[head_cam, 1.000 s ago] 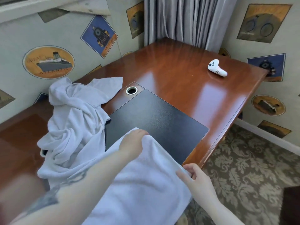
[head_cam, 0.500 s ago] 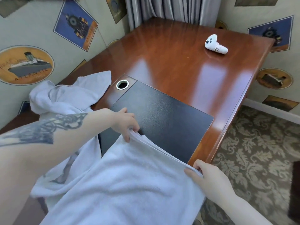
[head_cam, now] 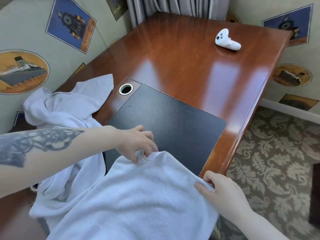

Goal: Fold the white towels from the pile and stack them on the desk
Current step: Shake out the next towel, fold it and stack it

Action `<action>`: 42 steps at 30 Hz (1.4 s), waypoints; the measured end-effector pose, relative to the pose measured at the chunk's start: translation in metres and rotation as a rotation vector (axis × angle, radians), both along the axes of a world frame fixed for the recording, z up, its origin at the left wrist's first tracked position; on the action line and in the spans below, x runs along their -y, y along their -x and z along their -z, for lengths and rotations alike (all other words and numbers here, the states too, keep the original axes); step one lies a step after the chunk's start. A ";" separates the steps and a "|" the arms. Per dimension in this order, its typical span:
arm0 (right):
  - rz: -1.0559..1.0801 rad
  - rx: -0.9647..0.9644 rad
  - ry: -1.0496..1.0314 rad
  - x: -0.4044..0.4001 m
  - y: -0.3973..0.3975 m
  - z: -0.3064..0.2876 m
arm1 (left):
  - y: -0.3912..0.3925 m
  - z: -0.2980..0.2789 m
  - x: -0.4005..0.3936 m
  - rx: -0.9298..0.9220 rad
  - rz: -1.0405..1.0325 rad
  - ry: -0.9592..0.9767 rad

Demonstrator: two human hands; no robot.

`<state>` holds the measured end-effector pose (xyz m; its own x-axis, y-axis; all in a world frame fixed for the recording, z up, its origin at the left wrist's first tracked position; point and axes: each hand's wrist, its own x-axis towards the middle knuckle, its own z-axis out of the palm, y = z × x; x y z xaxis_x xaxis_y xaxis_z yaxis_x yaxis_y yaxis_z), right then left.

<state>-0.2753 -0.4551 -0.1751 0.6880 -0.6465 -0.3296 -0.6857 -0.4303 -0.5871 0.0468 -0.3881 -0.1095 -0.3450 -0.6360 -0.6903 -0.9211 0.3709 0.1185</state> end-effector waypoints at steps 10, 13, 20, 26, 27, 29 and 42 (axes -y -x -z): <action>-0.158 0.099 0.227 -0.003 0.005 -0.011 | -0.020 -0.016 -0.038 0.247 0.028 0.025; -0.257 0.208 0.354 -0.008 0.014 -0.011 | -0.030 -0.023 -0.044 0.353 -0.022 0.099; -0.278 0.220 0.363 -0.008 0.022 -0.002 | -0.033 -0.037 -0.053 0.262 0.083 0.374; -0.117 0.246 0.118 -0.007 0.022 -0.006 | -0.034 -0.005 -0.041 0.358 -0.028 0.167; -0.143 0.235 0.101 -0.005 0.023 -0.004 | -0.034 -0.001 -0.036 0.377 -0.054 0.125; -0.231 0.147 0.104 0.001 0.023 -0.003 | -0.036 0.002 -0.027 0.402 -0.102 0.085; -0.256 -0.042 -0.056 0.018 0.010 0.001 | -0.049 -0.014 0.006 0.496 -0.149 -0.026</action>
<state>-0.2849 -0.4729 -0.1759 0.8120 -0.4327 -0.3917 -0.5827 -0.5609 -0.5882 0.0956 -0.3941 -0.0951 0.1212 -0.6339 -0.7639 -0.9114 0.2339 -0.3387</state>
